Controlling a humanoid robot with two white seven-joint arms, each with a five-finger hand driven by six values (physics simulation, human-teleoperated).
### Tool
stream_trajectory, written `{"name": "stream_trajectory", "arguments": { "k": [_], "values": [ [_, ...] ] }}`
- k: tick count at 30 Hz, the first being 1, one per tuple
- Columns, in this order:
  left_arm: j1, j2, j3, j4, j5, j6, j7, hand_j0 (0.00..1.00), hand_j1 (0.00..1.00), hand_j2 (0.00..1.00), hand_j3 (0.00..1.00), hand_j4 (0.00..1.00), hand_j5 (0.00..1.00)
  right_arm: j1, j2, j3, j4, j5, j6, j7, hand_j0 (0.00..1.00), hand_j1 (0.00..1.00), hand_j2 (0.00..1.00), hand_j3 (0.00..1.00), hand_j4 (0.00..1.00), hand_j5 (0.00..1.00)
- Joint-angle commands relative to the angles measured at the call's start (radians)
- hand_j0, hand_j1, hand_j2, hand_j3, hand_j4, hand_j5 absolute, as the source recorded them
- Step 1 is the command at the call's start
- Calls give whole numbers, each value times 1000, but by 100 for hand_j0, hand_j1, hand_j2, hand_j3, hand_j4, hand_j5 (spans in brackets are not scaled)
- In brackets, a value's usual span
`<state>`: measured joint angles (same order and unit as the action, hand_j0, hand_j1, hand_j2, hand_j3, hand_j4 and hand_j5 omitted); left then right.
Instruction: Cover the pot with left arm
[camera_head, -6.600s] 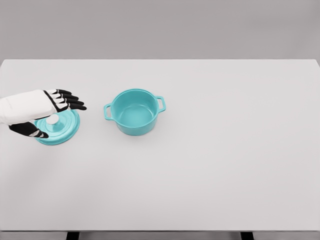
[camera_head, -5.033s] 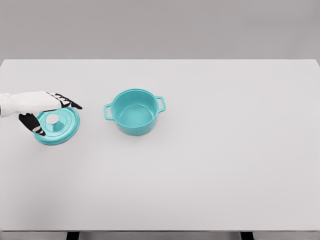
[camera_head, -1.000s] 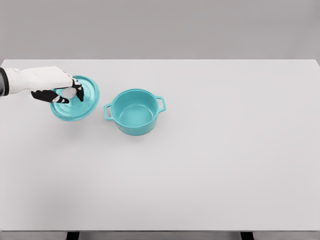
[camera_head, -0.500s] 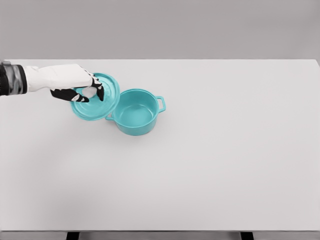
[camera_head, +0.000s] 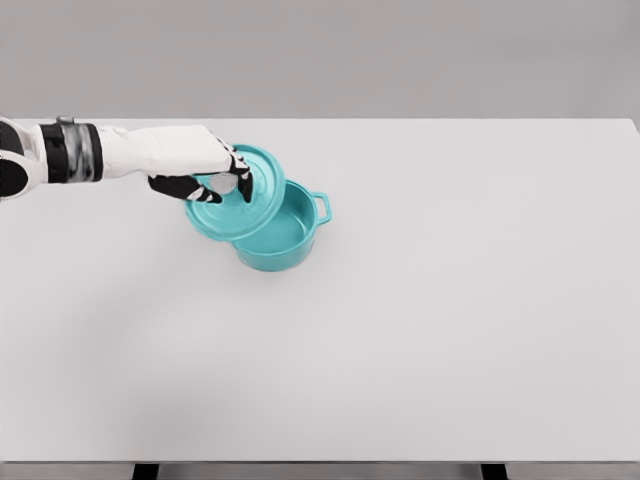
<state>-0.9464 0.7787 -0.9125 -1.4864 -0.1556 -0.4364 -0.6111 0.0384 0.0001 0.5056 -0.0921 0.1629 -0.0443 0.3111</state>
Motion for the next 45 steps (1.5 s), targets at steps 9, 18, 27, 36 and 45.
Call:
{"name": "stream_trajectory", "arguments": {
  "k": [9, 18, 27, 36, 45],
  "values": [
    [-15, -96, -51, 60, -4, 30, 0, 53, 53, 53, 53, 53, 53, 2, 0, 1, 0, 0, 0, 0, 100, 100, 100, 100, 100, 100],
    [-22, -111, -71, 97, -6, 31, 0, 53, 53, 53, 53, 53, 53, 2, 0, -1, 0, 0, 0, 0, 100, 100, 100, 100, 100, 100],
    [-23, -119, -82, 103, -6, 31, 0, 57, 57, 57, 57, 57, 57, 2, 0, 1, 0, 0, 0, 0, 100, 100, 100, 100, 100, 100],
    [-25, -133, -100, 130, -48, 31, 0, 58, 58, 58, 58, 58, 58, 0, 0, 1, 0, 0, 0, 0, 100, 100, 100, 100, 100, 100],
    [-31, -145, -101, 130, -50, 31, 0, 62, 62, 62, 62, 62, 62, 0, 0, 1, 0, 0, 0, 0, 100, 100, 100, 100, 100, 100]
  ]
}}
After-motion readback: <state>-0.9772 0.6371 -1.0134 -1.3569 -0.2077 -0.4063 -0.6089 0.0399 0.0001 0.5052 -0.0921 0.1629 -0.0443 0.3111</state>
